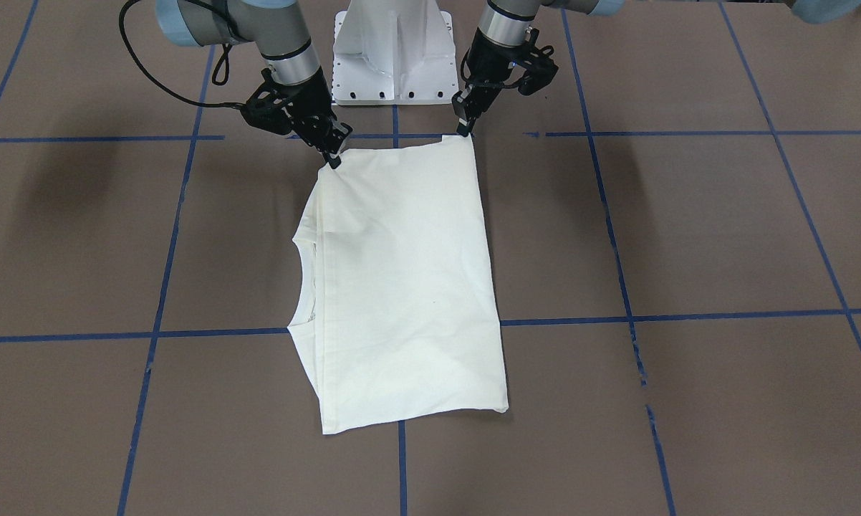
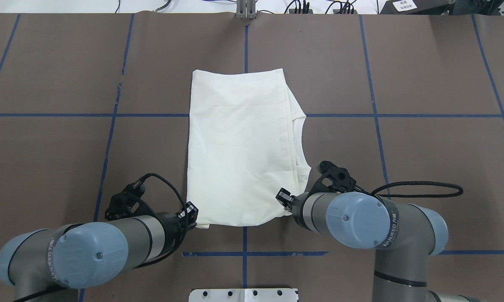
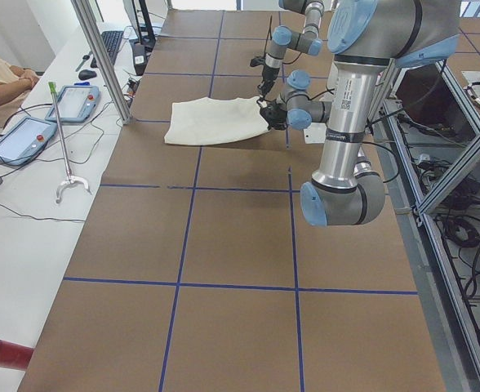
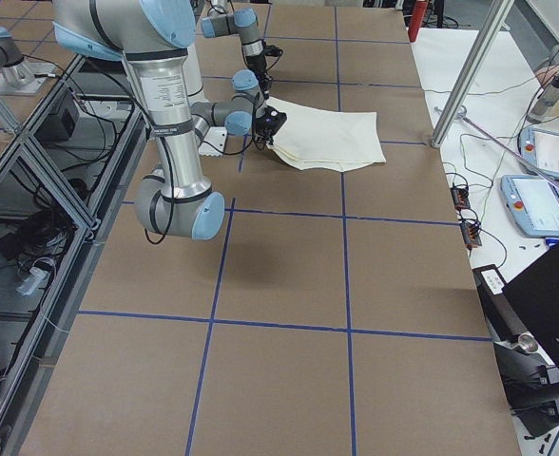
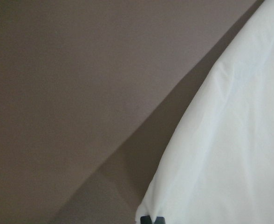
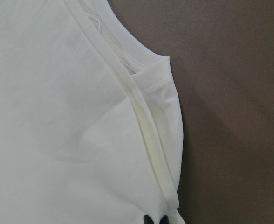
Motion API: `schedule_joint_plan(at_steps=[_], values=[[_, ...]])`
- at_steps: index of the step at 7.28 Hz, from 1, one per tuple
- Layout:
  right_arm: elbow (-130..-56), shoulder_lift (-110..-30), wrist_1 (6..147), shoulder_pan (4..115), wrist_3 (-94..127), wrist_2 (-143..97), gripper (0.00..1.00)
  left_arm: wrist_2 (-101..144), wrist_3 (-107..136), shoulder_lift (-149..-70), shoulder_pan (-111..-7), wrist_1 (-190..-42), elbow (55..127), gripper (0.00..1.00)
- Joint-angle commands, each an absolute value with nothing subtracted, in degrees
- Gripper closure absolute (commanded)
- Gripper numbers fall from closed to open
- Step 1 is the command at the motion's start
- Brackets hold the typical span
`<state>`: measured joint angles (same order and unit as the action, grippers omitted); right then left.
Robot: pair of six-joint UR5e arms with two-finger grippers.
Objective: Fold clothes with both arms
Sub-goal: 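Move both grippers to the bundle's near corners and grasp them, then lift the near edge with both grippers and fold it away from the robot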
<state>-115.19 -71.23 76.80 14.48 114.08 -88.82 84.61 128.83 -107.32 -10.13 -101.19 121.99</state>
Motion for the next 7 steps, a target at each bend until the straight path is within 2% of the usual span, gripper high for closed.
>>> schedule_joint_plan(at_steps=[1,3,4,6,7], values=[[-122.84,-75.48,76.73,11.26,114.26,-88.77,1.00,84.73,131.55,-107.40,-6.34,-94.15,128.12,1.00],[-124.37,-74.45,76.82,13.16,114.17,-88.51,1.00,84.73,130.97,-109.15,-8.33,-93.95,128.41,1.00],[-123.32,-71.14,77.25,18.23,114.00,-89.64,1.00,84.90,124.52,-112.38,-14.88,-93.87,128.06,1.00],[-112.91,-62.71,77.17,31.75,111.30,-100.41,1.00,85.25,116.32,-114.68,-22.82,-94.39,122.64,1.00],[-107.72,-59.62,76.99,33.73,109.53,-101.24,1.00,85.17,113.58,-116.18,-25.81,-94.57,120.08,1.00]])
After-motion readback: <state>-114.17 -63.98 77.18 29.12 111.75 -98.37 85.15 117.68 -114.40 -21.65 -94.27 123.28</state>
